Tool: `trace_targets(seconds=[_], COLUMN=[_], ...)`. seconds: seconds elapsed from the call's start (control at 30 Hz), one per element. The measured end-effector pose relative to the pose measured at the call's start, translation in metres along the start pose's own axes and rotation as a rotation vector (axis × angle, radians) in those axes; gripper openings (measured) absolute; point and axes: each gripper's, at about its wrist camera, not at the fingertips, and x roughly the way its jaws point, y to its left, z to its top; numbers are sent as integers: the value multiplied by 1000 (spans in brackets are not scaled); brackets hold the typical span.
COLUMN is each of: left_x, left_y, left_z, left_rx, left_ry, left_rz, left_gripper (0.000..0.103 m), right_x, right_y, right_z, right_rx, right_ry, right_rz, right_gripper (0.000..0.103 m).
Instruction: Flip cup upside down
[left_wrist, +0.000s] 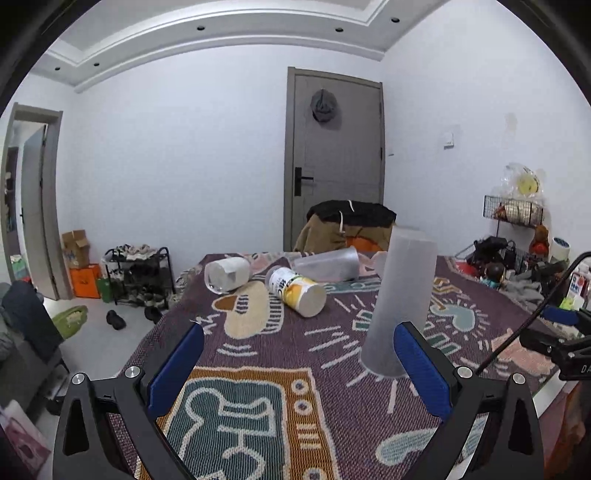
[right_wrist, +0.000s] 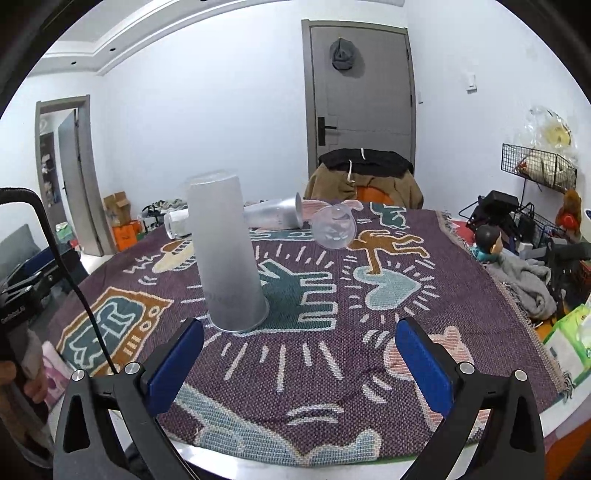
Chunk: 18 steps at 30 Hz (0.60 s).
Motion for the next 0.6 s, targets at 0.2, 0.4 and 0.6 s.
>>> trace_targets(seconds=[0.2, 0.4, 0.6], left_x=[-2, 0, 1], left_y=[-6, -4, -5], left_z=[-3, -6, -7], left_rx=[35, 9, -3], left_ry=[-20, -9, 0], left_rz=[5, -14, -26], left_gripper=[103, 103, 103], right_x=[-2, 4, 5], right_y=[1, 6, 9], right_z=[-6, -10, -12], right_rx=[6, 6, 10], right_ry=[-27, -8, -6], right_rz=[10, 23, 29], right_gripper=[103, 103, 103])
